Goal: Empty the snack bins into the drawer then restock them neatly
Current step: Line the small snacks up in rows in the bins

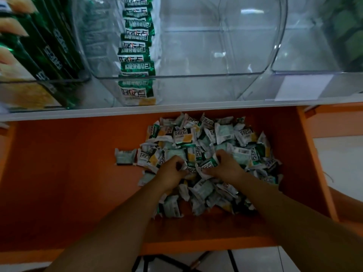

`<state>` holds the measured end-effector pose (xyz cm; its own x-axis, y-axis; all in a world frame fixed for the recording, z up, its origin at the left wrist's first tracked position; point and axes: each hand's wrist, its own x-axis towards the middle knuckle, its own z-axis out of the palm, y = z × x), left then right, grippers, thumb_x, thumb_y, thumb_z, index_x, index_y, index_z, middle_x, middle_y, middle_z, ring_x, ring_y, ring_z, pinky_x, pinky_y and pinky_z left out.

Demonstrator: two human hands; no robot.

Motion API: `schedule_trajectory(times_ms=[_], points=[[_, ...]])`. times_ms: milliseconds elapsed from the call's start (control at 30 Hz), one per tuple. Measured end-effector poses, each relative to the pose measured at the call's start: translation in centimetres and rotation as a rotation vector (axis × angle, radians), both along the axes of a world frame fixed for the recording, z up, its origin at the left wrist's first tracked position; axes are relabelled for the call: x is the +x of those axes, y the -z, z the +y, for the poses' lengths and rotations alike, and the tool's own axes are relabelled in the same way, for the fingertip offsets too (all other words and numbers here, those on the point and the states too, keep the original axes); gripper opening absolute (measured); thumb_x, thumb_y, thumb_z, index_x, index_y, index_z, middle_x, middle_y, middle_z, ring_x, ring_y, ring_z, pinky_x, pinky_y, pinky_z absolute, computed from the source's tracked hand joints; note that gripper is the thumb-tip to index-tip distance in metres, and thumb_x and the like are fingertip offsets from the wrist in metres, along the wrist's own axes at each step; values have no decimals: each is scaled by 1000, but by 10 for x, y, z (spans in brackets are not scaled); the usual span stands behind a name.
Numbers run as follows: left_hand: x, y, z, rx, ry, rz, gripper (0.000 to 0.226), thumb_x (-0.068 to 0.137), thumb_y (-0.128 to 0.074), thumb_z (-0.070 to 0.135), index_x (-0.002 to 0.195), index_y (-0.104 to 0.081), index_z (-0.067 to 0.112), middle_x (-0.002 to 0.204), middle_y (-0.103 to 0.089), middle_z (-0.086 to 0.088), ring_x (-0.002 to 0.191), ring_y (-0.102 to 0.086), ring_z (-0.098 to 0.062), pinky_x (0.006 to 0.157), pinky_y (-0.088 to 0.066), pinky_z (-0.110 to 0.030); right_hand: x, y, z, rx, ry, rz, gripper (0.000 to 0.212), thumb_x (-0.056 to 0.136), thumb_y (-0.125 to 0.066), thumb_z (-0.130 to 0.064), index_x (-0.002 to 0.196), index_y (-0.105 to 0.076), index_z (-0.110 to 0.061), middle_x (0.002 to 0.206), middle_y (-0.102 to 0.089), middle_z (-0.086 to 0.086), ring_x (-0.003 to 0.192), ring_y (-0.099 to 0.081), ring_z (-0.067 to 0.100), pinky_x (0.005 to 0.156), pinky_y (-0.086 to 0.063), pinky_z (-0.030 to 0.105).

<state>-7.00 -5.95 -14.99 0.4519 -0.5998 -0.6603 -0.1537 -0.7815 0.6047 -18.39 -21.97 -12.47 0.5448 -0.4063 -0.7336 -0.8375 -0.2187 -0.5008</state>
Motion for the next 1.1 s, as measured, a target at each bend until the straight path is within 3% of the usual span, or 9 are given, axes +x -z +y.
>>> schedule_trajectory(times_ms=[133,267,400,533,667,767,933,1033,1100], points=[[5,-24,-1,-39,-317,321,40,98,-58,28,132,-41,16,129,-52,-12,103,-58,-23,79,-51,-35,-1,-18,3,110,164,-49,82,78,-78,-38,141,-30,-16,128,-50,6,92,-65,23,68,-54,37],[6,-60,1,-190,-601,552,71,90,-70,26,149,-32,15,156,-31,-7,126,-48,-26,90,-57,-40,-1,-50,14,160,225,-232,52,81,-77,-30,118,-44,-19,103,-61,0,71,-70,21,64,-59,38],[4,-102,12,-255,-552,392,94,69,-83,51,146,-40,17,150,-42,-1,118,-59,-22,80,-59,-32,2,-94,27,107,131,-358,42,86,-71,-33,116,-43,-22,95,-65,2,64,-69,10,54,-54,23],[11,-155,29,-369,-526,301,37,91,-69,24,122,-55,11,127,-58,-4,102,-66,-17,72,-59,-27,3,-145,39,163,150,-501,22,92,-63,-29,109,-51,-25,104,-62,9,84,-67,19,64,-56,23],[18,-224,46,-437,-469,48,34,92,-65,36,121,-59,20,102,-63,-5,88,-67,-14,64,-50,-25,8,-194,47,160,104,-637,15,92,-63,-24,106,-58,-26,103,-68,3,88,-70,15,75,-57,28],[34,-267,57,-524,-509,-68,20,90,-64,43,103,-62,28,106,-63,2,96,-59,-13,84,-47,-36,21,-230,47,106,74,-741,19,88,-68,-20,104,-62,-29,97,-72,-4,85,-71,12,72,-56,28],[77,-306,70,-584,-578,-395,55,93,-60,39,132,-49,2,137,-47,-16,118,-53,-27,83,-47,-38,80,-264,26,10,140,-921,21,82,-74,-15,95,-65,-29,91,-74,-6,87,-70,12,79,-54,29],[108,-303,71,-640,-635,-394,50,93,-60,42,137,-48,21,124,-48,15,123,-51,-20,94,-41,-35,138,-258,-1,-139,220,-967,25,82,-75,-11,99,-59,-21,93,-69,1,82,-66,9,67,-51,19],[125,-300,67,-622,-679,-340,69,91,-59,47,151,-30,28,156,-30,6,133,-45,-20,107,-38,-40,179,-244,-25,-264,277,-948,29,83,-74,-8,102,-52,-10,91,-64,6,75,-62,10,61,-49,16]])
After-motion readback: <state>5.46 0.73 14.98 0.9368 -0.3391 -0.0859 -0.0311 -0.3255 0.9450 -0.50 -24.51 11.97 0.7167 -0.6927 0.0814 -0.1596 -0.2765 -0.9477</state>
